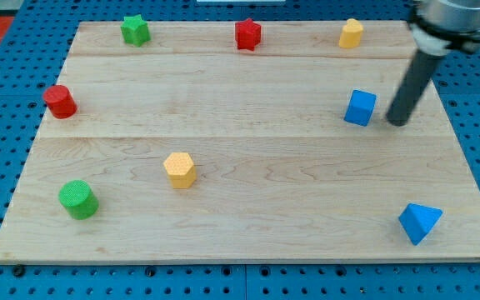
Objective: Move the blue cube to towards the red star
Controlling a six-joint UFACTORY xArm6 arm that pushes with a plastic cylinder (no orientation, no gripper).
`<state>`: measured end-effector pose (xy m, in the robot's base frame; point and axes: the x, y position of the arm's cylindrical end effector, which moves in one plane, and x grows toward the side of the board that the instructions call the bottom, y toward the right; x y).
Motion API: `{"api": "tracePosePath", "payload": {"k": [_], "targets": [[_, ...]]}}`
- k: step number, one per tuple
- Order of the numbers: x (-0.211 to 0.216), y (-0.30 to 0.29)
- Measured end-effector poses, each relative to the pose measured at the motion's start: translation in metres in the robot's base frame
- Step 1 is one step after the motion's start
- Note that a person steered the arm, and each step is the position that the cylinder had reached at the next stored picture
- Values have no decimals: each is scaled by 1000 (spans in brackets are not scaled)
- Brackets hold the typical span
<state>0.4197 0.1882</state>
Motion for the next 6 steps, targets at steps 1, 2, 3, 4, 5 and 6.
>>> {"api": "tracePosePath", "payload": {"k": [1,2,3,4,5,6], "targets": [[-17,-75],[-46,-117],[-35,-79],[-20,-26],[-42,-15],[-77,-30]]}}
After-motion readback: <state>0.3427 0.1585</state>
